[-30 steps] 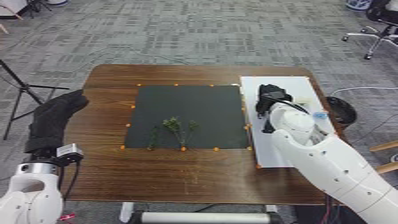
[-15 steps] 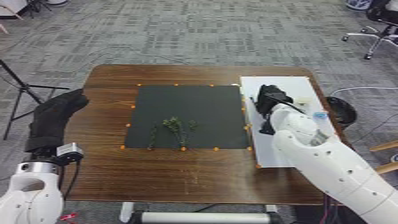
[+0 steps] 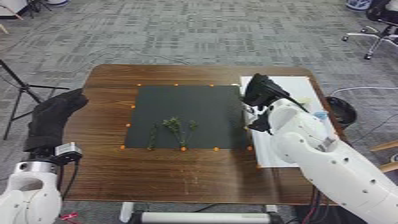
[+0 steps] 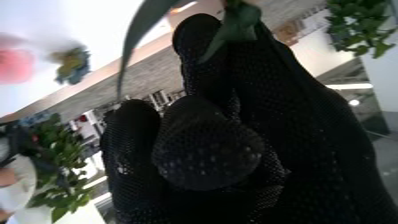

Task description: Arrange flowers

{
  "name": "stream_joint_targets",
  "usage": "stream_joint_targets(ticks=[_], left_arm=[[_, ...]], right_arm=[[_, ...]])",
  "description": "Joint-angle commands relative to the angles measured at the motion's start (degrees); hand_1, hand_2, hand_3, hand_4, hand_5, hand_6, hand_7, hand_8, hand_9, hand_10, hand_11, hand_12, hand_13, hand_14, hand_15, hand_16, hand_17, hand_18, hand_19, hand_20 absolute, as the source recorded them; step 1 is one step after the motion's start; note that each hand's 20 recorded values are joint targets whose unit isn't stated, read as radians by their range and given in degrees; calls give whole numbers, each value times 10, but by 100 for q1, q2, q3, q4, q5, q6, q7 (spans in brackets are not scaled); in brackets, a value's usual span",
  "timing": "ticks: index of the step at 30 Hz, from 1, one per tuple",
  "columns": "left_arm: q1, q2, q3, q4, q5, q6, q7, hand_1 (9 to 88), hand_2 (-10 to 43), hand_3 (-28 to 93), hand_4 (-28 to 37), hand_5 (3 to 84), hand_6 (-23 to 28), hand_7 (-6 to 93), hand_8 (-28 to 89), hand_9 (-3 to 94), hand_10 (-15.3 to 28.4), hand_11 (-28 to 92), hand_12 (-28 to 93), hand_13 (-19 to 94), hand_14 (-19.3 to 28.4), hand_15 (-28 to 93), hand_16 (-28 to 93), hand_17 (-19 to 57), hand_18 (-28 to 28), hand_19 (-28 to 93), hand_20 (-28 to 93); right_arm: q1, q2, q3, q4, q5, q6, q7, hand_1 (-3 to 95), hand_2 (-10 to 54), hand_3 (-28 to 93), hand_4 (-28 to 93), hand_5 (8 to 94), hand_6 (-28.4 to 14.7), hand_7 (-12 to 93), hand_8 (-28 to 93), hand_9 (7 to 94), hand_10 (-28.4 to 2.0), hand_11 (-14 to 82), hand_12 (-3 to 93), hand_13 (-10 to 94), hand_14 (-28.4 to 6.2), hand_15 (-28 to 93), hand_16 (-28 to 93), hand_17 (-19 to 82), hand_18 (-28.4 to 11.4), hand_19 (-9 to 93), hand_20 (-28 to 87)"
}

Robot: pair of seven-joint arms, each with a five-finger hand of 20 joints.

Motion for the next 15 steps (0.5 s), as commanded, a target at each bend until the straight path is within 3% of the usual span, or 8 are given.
stream_joint_targets(ticks=[1, 15], left_arm=[[-26, 43, 13, -25, 7, -123, -46, 252, -5, 736, -251, 522, 27, 145, -68, 488, 138, 189, 150, 376, 184, 216, 31, 41, 130, 103, 173], [-41, 38, 40, -24, 46, -156, -52, 254, -5, 733, -249, 518, 29, 142, -68, 486, 137, 188, 149, 374, 181, 212, 31, 40, 130, 103, 173]], right_arm=[[-262, -431, -267, -251, -266, 165, -181, 643, -95, 545, -64, 787, -55, 204, 231, 930, -99, 228, 351, 937, -9, 566, 341, 691, -99, 932, 501], [-507, -818, -937, -6, -349, -135, -100, 640, -95, 547, -57, 791, -57, 209, 227, 933, -100, 224, 346, 937, -12, 567, 323, 697, -87, 932, 469]])
